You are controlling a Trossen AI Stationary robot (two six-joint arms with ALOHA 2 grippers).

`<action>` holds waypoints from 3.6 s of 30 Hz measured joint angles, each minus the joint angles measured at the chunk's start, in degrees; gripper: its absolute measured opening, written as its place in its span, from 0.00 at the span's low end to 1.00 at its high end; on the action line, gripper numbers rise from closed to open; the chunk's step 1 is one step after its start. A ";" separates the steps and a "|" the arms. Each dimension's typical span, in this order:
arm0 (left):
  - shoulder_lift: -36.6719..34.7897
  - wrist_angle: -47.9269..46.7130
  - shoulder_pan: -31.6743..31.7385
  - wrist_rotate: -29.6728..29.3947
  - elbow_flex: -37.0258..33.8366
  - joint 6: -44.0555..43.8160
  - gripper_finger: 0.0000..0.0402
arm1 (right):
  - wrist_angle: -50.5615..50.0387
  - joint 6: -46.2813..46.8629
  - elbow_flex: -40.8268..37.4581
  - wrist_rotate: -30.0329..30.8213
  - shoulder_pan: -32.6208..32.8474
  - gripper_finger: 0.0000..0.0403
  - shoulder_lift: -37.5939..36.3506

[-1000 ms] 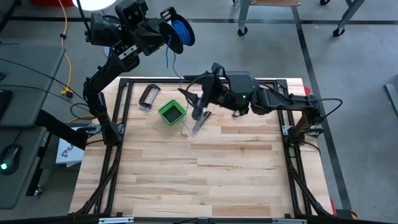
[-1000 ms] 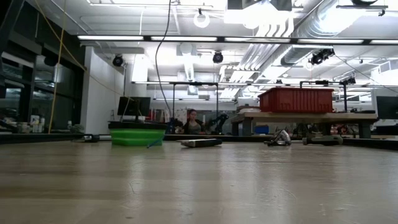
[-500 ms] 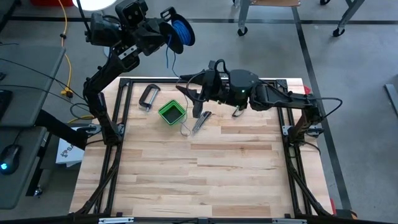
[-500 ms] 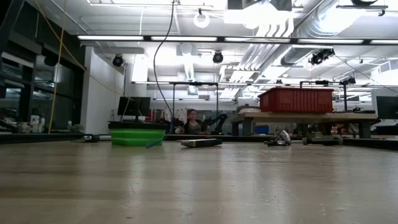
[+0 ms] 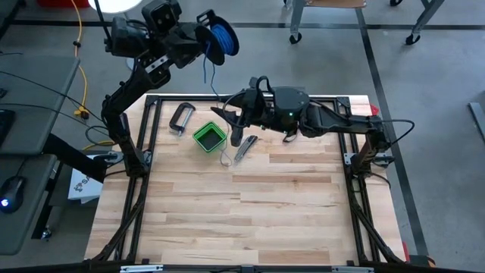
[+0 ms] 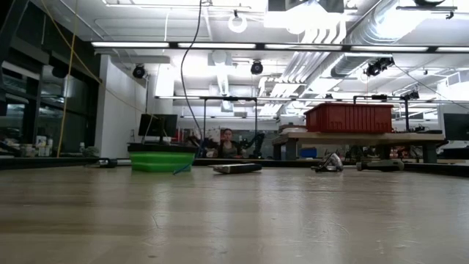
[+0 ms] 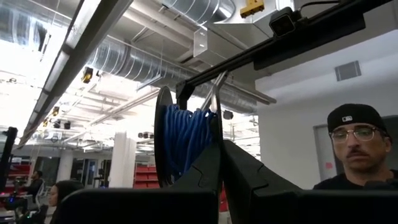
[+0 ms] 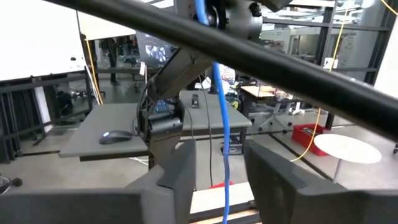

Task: Coil cords
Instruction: Coil the blue wire onto the spool

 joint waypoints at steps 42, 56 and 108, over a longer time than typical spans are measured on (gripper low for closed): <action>-8.57 -74.69 1.70 2.49 0.04 8.24 0.00 | -21.53 -0.15 0.01 9.92 8.85 0.00 -17.16; -3.16 -57.15 -5.26 11.80 0.09 -6.02 0.00 | -21.00 -2.18 0.01 7.87 7.12 0.00 -17.09; 9.35 3.52 -9.04 13.47 0.09 -31.18 0.00 | 6.31 7.39 -0.01 -9.44 2.99 0.00 -13.18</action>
